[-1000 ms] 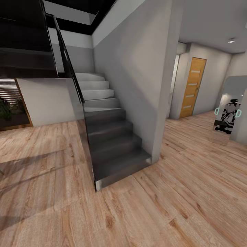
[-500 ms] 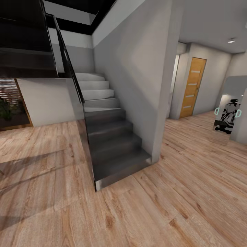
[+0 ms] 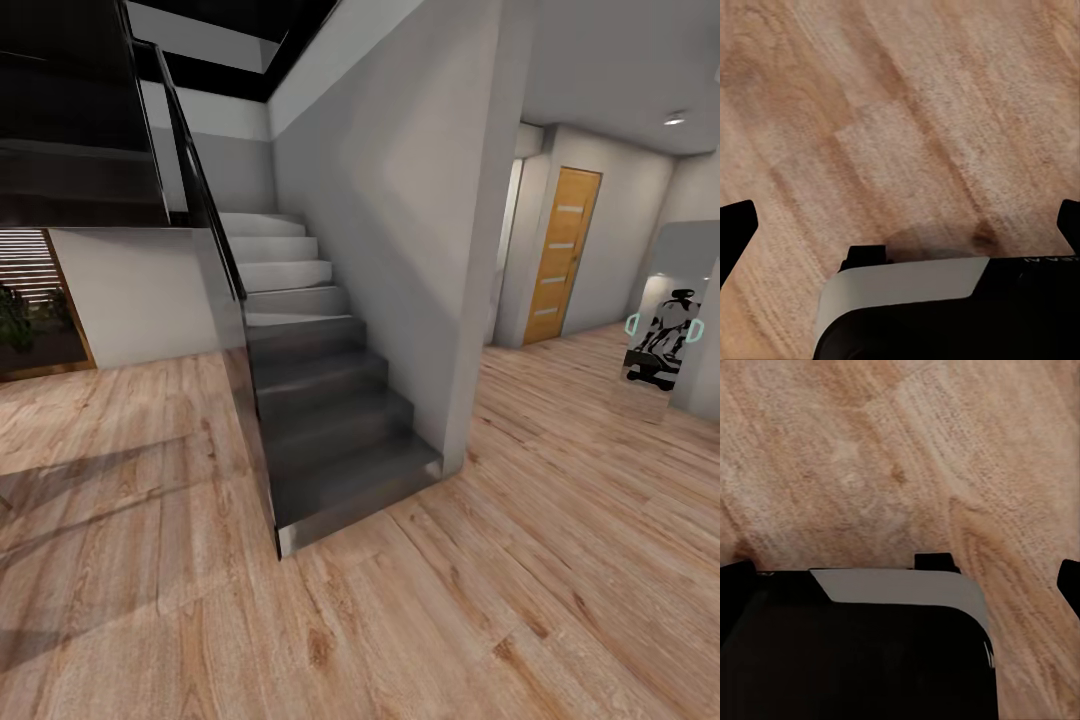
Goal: Put the three can of soda from the living room inside the tash can in the kitchen.
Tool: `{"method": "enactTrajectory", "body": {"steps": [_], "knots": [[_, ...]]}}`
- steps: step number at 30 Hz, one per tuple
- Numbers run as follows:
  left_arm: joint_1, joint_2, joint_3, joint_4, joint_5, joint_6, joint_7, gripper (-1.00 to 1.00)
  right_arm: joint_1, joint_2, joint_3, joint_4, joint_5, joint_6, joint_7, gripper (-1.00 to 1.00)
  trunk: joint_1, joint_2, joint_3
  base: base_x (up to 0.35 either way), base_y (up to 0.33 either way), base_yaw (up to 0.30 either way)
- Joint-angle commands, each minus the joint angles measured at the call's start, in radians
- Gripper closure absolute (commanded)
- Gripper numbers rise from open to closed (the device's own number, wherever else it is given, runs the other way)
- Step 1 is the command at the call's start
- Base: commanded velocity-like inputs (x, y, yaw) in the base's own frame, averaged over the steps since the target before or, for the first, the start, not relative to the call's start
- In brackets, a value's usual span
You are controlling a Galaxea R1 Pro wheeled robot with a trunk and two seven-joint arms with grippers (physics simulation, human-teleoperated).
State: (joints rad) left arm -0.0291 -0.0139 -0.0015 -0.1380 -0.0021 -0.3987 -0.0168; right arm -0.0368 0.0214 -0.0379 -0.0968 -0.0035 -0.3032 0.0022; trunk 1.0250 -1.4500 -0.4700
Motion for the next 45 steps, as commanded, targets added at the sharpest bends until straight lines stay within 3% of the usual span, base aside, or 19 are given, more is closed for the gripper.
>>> {"method": "enactTrajectory", "body": {"steps": [1, 9, 15, 16, 20, 23, 28, 31, 33, 35, 40, 41, 43, 45], "knots": [[0.000, 0.000, 0.000, -0.001, 0.000, -0.001, 0.000, -1.00, 0.000, 0.000, 0.001, -0.001, 0.000, -0.001, 0.000, -1.00, 0.000, 0.000, 0.000, 0.000, 0.000, 0.000], [0.012, -0.004, 0.001, -0.096, 0.000, -0.040, -0.040, -1.00, 0.000, 0.003, 0.013, -0.021, 0.010, -0.006, 0.002, -1.00, 0.000, 0.000, 0.000, 0.000, 0.000, 0.000], [0.022, -0.001, 0.003, -0.299, 0.005, -0.038, -0.060, -1.00, 0.000, 0.019, 0.045, -0.138, 0.017, -0.006, -0.001, -1.00, 0.000, 0.000, 0.000, 0.000, 0.000, 0.000], [0.039, -0.002, 0.002, -0.412, 0.005, -0.035, -0.062, -1.00, 0.001, 0.023, 0.075, -0.221, 0.018, -0.003, -0.004, -1.00, 0.000, 0.000, 0.000, 0.000, 0.000, 0.000], [0.092, -0.001, 0.002, -0.565, 0.006, -0.030, -0.062, -1.00, 0.006, 0.023, 0.120, -0.349, 0.019, 0.002, -0.007, -1.00, 0.000, 0.000, 0.000, 0.000, 0.000, 0.000], [0.133, 0.000, 0.003, -0.757, 0.007, -0.001, -0.063, -1.00, 0.009, 0.017, 0.160, -0.517, 0.018, 0.003, -0.006, -1.00, 0.000, 0.000, 0.000, 0.000, 0.000, 0.000], [0.143, 0.000, 0.004, -0.862, 0.013, 0.035, -0.063, -1.00, 0.011, 0.019, 0.173, -0.640, 0.017, 0.001, -0.004, -1.00, 0.000, 0.000, 0.000, 0.000, 0.000, 0.000], [0.145, 0.000, 0.003, -0.948, 0.017, 0.055, -0.063, -1.00, 0.020, 0.017, 0.176, -0.782, 0.018, 0.003, -0.002, -1.00, 0.000, 0.000, 0.000, 0.000, 0.000, 0.000], [0.147, 0.000, 0.003, -1.024, 0.020, 0.064, -0.063, -1.00, 0.058, 0.014, 0.177, -0.944, 0.020, 0.008, -0.001, -1.00, 0.000, 0.000, 0.000, 0.000, 0.000, 0.000], [0.147, 0.001, 0.004, -1.049, 0.021, 0.066, -0.062, -1.00, 0.096, 0.006, 0.176, -1.046, 0.020, 0.010, 0.000, -1.00, 0.000, 0.000, 0.000, 0.000, 0.000, 0.000], [0.149, 0.004, 0.005, -1.035, 0.050, 0.062, -0.061, -1.00, 0.177, -0.037, 0.171, -1.131, 0.016, 0.006, 0.002, -1.00, 0.000, 0.000, 0.000, 0.000, 0.000, 0.000], [0.150, 0.015, 0.006, -1.018, 0.087, 0.059, -0.062, -1.00, 0.208, -0.089, 0.167, -1.144, 0.008, 0.002, 0.001, -1.00, 0.000, 0.000, 0.000, 0.000, 0.000, 0.000], [0.152, 0.038, 0.006, -1.007, 0.125, 0.056, -0.062, -1.00, 0.223, -0.140, 0.166, -1.138, -0.003, -0.001, 0.000, -1.00, 0.000, 0.000, 0.000, 0.000, 0.000, 0.000], [0.152, 0.055, 0.006, -0.997, 0.150, 0.055, -0.063, -1.00, 0.229, -0.163, 0.164, -1.127, -0.021, -0.003, 0.000, -1.00, 0.000, 0.000, 0.000, 0.000, 0.000, 0.000]]}}
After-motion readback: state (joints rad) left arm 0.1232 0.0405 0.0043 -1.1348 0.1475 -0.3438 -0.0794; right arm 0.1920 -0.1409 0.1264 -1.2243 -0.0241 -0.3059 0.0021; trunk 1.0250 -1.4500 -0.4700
